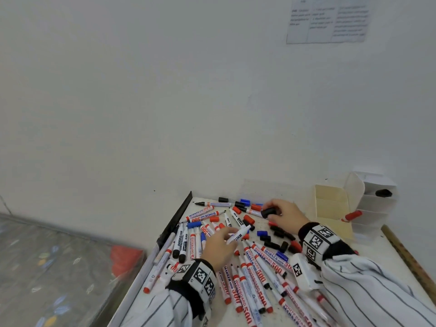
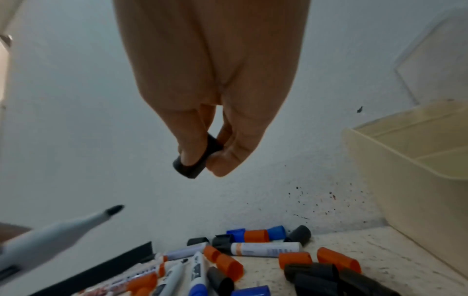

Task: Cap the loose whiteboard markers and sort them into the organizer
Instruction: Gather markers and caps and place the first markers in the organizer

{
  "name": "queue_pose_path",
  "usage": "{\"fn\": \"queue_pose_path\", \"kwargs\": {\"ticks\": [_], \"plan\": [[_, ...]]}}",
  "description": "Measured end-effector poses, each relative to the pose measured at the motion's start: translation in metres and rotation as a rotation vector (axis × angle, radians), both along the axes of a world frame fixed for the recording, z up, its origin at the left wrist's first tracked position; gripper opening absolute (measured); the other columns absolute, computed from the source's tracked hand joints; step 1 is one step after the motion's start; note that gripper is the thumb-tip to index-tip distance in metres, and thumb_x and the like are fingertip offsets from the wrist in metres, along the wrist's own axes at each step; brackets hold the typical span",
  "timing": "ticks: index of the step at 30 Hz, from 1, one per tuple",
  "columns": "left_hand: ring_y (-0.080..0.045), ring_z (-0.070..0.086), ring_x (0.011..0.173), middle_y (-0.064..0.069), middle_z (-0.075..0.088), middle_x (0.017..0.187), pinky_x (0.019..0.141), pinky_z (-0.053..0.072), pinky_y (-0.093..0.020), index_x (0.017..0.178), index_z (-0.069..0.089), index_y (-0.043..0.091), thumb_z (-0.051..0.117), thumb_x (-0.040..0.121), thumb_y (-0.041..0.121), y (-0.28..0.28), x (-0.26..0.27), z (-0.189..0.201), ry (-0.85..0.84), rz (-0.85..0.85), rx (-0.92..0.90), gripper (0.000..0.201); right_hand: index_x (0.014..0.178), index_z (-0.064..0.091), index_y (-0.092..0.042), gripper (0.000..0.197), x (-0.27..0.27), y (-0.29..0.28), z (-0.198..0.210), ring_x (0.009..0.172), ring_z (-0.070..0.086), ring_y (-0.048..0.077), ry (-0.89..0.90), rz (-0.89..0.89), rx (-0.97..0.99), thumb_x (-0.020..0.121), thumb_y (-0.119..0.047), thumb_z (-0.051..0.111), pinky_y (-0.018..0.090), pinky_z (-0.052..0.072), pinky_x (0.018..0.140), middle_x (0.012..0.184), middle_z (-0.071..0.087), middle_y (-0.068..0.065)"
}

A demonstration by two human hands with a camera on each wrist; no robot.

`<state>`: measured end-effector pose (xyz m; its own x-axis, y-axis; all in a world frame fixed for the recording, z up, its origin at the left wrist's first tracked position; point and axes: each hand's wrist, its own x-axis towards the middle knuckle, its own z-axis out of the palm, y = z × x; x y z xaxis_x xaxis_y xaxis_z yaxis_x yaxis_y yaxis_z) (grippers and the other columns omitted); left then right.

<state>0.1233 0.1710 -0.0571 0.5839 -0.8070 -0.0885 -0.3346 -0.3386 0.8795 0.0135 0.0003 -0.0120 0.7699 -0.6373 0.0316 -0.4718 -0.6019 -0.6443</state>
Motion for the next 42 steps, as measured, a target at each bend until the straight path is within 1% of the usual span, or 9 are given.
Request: {"fn": "queue_pose_path", "kwargs": {"ticks": [4, 9, 19, 23, 26, 30, 33, 38, 42], "plan": [[0.0, 0.054, 0.074, 0.017, 0.053, 0.098, 0.059, 0.043, -0.011, 0.122, 0.054, 0.029, 0.053, 0.093, 0.015, 0.0, -0.022, 0.005, 0.005, -0.065, -0.063, 0.032, 0.104, 0.058, -0.022, 0.024, -0.027, 0.022, 0.007, 0.094, 0.049, 0.009, -0.039, 0.046, 0.011, 0.085, -0.006, 0.06, 0.018, 0.036, 0.082, 0.1, 0.053, -0.006], [-0.001, 0.054, 0.099, 0.013, 0.055, 0.108, 0.092, 0.047, -0.026, 0.121, 0.054, 0.031, 0.052, 0.094, 0.021, 0.003, -0.045, 0.007, -0.027, -0.148, -0.063, 0.03, 0.105, 0.06, -0.023, 0.02, -0.056, 0.036, 0.0, 0.078, 0.05, 0.004, -0.011, 0.104, 0.007, 0.087, -0.015, 0.06, 0.013, 0.037, 0.068, 0.088, 0.056, -0.009], [0.004, 0.053, 0.079, 0.015, 0.054, 0.096, 0.062, 0.04, -0.008, 0.127, 0.052, 0.023, 0.054, 0.093, 0.026, 0.017, -0.07, 0.012, -0.162, -0.212, -0.034, 0.034, 0.096, 0.055, -0.024, 0.015, -0.08, 0.06, -0.018, 0.075, 0.052, 0.008, -0.156, -0.023, 0.133, 0.096, -0.032, 0.042, 0.02, 0.041, 0.069, 0.085, 0.057, -0.005], [0.001, 0.053, 0.075, 0.014, 0.055, 0.093, 0.063, 0.044, -0.009, 0.129, 0.052, 0.021, 0.053, 0.093, 0.024, 0.019, -0.075, 0.012, -0.168, -0.214, -0.026, 0.036, 0.097, 0.059, -0.02, 0.018, -0.079, 0.066, -0.027, 0.082, 0.057, 0.019, -0.226, -0.182, 0.177, 0.09, -0.036, 0.054, 0.03, 0.046, 0.078, 0.089, 0.062, 0.005], [-0.005, 0.054, 0.079, 0.013, 0.058, 0.095, 0.067, 0.044, -0.012, 0.129, 0.052, 0.02, 0.052, 0.094, 0.025, 0.022, -0.078, 0.012, -0.185, -0.194, -0.026, 0.036, 0.091, 0.06, -0.008, 0.04, -0.078, 0.07, -0.027, 0.066, 0.047, 0.015, -0.133, -0.211, 0.204, 0.091, -0.046, 0.048, 0.032, 0.04, 0.068, 0.073, 0.052, 0.002], [-0.001, 0.048, 0.088, 0.003, 0.06, 0.12, 0.069, 0.037, -0.008, 0.133, 0.049, 0.02, 0.05, 0.095, 0.026, 0.027, -0.08, 0.013, -0.255, -0.16, -0.031, 0.039, 0.092, 0.058, -0.01, 0.03, -0.08, 0.077, -0.02, 0.06, 0.044, 0.01, -0.128, -0.153, 0.217, 0.094, -0.038, 0.047, 0.024, 0.035, 0.059, 0.069, 0.049, -0.003], [-0.004, 0.052, 0.082, 0.003, 0.061, 0.107, 0.064, 0.039, -0.008, 0.135, 0.048, 0.021, 0.048, 0.095, 0.028, 0.028, -0.084, 0.016, -0.242, -0.173, -0.023, 0.04, 0.078, 0.053, -0.014, 0.028, -0.079, 0.084, -0.016, 0.056, 0.04, 0.01, -0.217, -0.196, 0.331, 0.096, -0.034, 0.043, 0.023, 0.032, 0.055, 0.065, 0.045, -0.002], [-0.011, 0.054, 0.11, -0.001, 0.057, 0.128, 0.087, 0.039, -0.019, 0.137, 0.045, 0.021, 0.046, 0.097, 0.028, 0.029, -0.094, 0.025, -0.38, -0.178, -0.001, 0.041, 0.057, 0.041, -0.015, 0.049, -0.075, 0.089, -0.017, 0.053, 0.036, 0.014, -0.079, -0.275, 0.201, 0.098, -0.04, 0.033, 0.027, 0.028, 0.052, 0.055, 0.038, 0.0], [-0.007, 0.056, 0.077, 0.001, 0.063, 0.088, 0.074, 0.042, -0.021, 0.124, 0.057, 0.012, 0.042, 0.098, 0.032, 0.028, -0.094, 0.029, -0.216, -0.241, 0.023, 0.037, 0.055, 0.04, -0.016, 0.043, -0.079, 0.095, -0.019, 0.05, 0.031, 0.012, -0.248, -0.257, 0.198, 0.096, -0.025, 0.039, 0.024, 0.025, 0.05, 0.052, 0.034, -0.002]]}}
